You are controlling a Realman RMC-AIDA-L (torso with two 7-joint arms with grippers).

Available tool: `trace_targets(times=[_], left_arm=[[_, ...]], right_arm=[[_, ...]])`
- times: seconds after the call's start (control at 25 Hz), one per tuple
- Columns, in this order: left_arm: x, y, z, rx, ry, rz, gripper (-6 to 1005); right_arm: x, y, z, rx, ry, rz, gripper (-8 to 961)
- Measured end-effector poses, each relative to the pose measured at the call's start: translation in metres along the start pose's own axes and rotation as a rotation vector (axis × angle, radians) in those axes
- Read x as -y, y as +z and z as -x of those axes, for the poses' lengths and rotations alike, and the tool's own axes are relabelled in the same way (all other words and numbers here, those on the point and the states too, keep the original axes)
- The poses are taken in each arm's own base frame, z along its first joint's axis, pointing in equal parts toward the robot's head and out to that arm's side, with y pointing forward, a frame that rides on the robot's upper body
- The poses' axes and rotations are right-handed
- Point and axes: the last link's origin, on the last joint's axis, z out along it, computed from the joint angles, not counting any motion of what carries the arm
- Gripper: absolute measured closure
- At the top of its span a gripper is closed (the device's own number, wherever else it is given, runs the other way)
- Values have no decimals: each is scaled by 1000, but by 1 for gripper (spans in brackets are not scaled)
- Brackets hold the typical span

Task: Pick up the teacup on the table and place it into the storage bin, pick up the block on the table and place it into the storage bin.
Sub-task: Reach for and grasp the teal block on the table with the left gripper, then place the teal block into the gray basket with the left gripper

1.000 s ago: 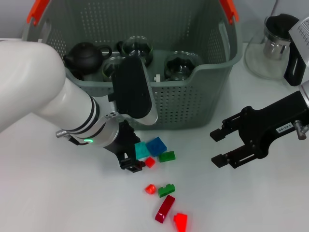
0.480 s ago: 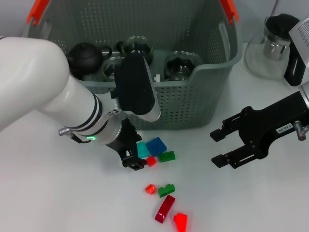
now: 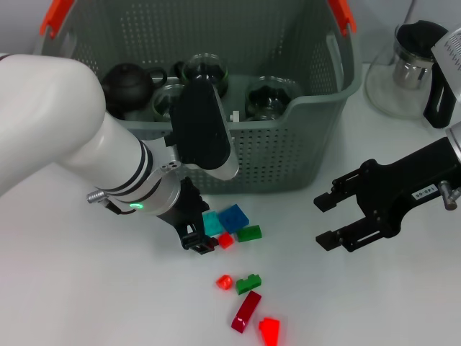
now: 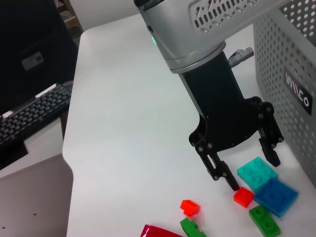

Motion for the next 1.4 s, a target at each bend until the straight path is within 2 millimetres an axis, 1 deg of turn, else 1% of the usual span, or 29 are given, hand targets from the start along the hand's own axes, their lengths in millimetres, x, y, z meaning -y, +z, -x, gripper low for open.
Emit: trace_targets(times=[0.36,0.92,0.96,1.08,1.2,1.32,1.4], left_arm=[[0,0,0,4,-8,5,422],[-1,-3,1,38,-23,19,603],[-2,-4,1,40,-24,24,603],[-1,-11,1,35,-44,37,602],[-3,-24,3,17,-87,80,602],[-12,-41,3,-32,-130,175,603],[-18,-57,4,-86,-153,251,603]], right_arm=[[0,0,0,0,0,0,238],[0,1,0,1,1,1,238],[0,1,0,1,1,1,237],[0,1,0,1,0,1,237],[0,0,-1,0,1,0,238],[0,-1,-1,-1,1,0,238],[0,-1,-1,-1,2,0,238]])
